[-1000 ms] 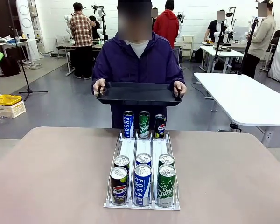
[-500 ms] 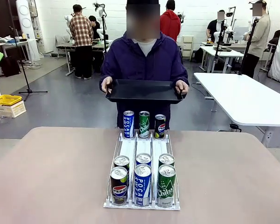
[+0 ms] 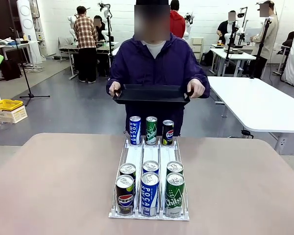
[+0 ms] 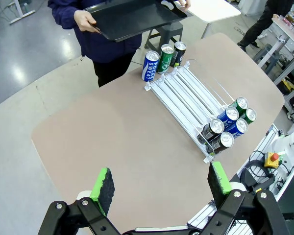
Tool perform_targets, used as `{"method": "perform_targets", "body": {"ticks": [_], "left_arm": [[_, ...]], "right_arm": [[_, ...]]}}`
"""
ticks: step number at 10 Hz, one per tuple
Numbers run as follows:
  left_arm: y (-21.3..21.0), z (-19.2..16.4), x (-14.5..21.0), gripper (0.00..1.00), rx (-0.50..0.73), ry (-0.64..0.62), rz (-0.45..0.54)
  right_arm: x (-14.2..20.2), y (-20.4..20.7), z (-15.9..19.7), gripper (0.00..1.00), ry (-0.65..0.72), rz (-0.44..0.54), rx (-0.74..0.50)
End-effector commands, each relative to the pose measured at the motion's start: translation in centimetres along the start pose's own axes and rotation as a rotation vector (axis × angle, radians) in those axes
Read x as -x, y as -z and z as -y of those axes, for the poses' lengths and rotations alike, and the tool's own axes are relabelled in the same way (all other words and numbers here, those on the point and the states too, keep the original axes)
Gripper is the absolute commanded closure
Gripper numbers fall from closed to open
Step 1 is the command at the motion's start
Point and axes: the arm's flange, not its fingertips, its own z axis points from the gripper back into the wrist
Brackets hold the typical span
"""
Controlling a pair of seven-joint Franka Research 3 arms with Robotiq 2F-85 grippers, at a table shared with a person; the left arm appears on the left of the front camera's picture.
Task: Retrieve and hand over the desired beverage to the person.
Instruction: Pick up a can of the same type that the person held from the Automatic Can Dispenser.
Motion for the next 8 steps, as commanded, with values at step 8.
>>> {"method": "perform_targets", "body": {"ticks": [8], "left_arm": [[-0.13, -0.11, -0.06, 0.0, 0.005, 0.015, -0.003]], "right_arm": [[-0.09, 0.08, 0.0, 0.0, -0.002, 0.003, -0.003]]}}
